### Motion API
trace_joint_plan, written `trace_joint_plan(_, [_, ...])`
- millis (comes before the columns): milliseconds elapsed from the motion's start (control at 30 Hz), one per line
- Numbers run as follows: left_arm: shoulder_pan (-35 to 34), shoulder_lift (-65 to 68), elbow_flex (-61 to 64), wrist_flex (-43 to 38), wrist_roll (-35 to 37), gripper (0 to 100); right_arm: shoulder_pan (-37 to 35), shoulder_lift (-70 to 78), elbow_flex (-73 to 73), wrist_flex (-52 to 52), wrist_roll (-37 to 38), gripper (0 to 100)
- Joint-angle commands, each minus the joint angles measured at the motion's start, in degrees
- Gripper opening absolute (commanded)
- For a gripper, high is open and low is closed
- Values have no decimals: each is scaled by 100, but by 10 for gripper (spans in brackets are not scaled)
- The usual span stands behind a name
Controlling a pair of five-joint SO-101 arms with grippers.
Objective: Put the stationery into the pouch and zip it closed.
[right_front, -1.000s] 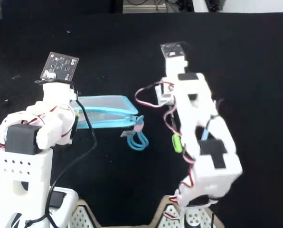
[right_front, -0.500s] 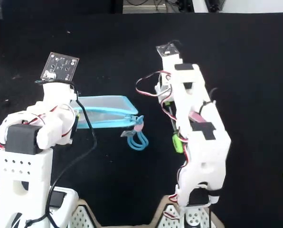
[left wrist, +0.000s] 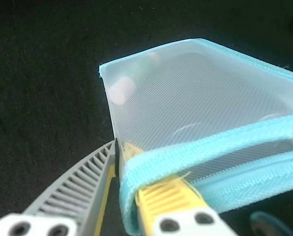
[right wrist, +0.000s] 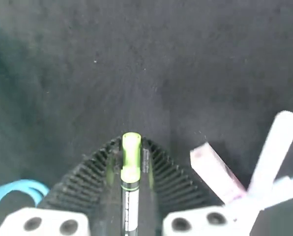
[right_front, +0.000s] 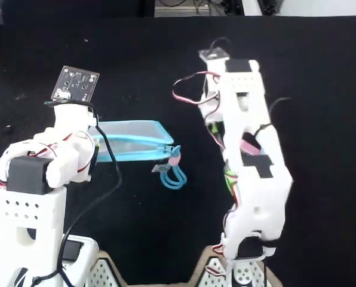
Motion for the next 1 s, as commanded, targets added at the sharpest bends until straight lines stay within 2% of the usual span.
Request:
trace_joint_plan(0, [22,44,92,26,-35,30,70,-1464,400,97,62,11])
trace_joint_plan(300, [22,44,92,26,-35,30,-26,-5279,2914,-563,53,11])
trace_joint_plan(500, [22,44,101,26,-35,30,-879,-7741,4224,-1081,9,11])
trace_joint_plan(800, [22,44,101,26,-35,30,-2163,-10343,4523,-1248,-18,11])
trace_joint_plan(967, [22,44,119,26,-35,30,-2673,-11116,4743,-2084,-712,11])
